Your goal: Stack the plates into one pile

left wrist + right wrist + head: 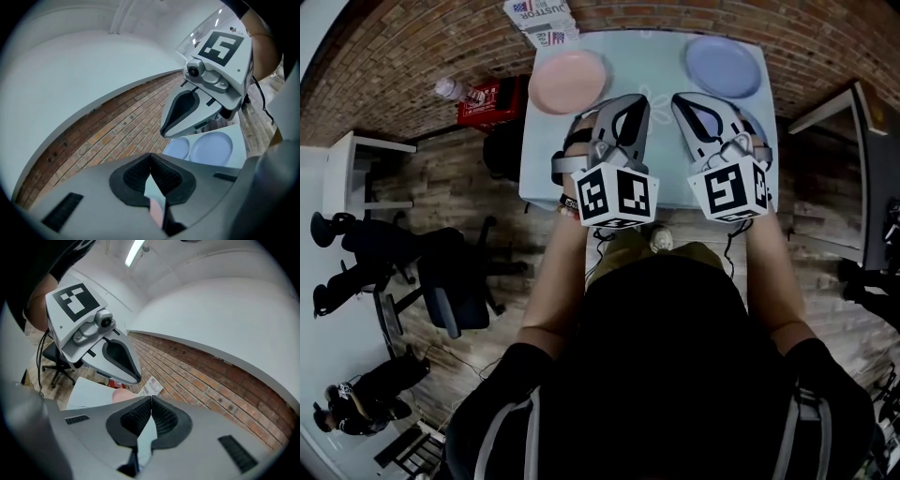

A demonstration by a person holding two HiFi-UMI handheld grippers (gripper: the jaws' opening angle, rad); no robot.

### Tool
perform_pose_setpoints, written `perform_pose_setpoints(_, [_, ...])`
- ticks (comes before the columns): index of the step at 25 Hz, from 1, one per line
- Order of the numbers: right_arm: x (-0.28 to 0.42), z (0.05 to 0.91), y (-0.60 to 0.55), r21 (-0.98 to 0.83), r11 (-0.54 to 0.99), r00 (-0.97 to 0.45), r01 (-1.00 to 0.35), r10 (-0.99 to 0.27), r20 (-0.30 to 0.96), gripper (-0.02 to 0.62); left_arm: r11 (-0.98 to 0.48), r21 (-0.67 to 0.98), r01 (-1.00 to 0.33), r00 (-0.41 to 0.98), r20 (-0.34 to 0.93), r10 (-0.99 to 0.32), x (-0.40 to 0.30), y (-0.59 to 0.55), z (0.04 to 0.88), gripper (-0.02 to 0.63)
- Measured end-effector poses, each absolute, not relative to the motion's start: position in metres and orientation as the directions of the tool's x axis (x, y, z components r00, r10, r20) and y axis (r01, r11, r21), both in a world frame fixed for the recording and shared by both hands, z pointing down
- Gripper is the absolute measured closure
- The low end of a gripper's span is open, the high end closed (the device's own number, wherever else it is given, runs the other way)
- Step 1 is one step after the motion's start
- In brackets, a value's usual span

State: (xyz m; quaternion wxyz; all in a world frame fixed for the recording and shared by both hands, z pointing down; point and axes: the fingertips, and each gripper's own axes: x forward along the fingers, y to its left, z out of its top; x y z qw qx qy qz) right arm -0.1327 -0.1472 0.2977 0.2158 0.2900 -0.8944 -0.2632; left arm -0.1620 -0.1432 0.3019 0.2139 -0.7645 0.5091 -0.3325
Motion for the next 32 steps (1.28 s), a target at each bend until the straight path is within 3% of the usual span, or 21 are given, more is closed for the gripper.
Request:
perform_pose_setpoints(12, [-0.184, 0.291, -0.173, 0.593, 0.666, -0.682, -0.452, -0.687, 0.251, 0.561, -0.440, -0.690, -0.575, 0.352, 0.277, -0.894, -0.207, -0.175, 0.296, 0.583])
perform_pose_setpoints(19, [-0.208, 0.290, -0.173, 0.575, 0.650, -0.659, -0.498, -0.714, 0.236, 0.561, -0.427, -0.634, -0.645, 0.420, 0.173, -0.891, -0.227, -0.174, 0.279, 0.584])
perform_pose_setpoints(32, [-0.231, 0.293, -0.177, 0.575, 0.646, -0.658, -0.503, -0.717, 0.229, 0.561, -0.458, -0.649, -0.607, 0.402, 0.247, -0.882, -0.253, -0.178, 0.294, 0.583])
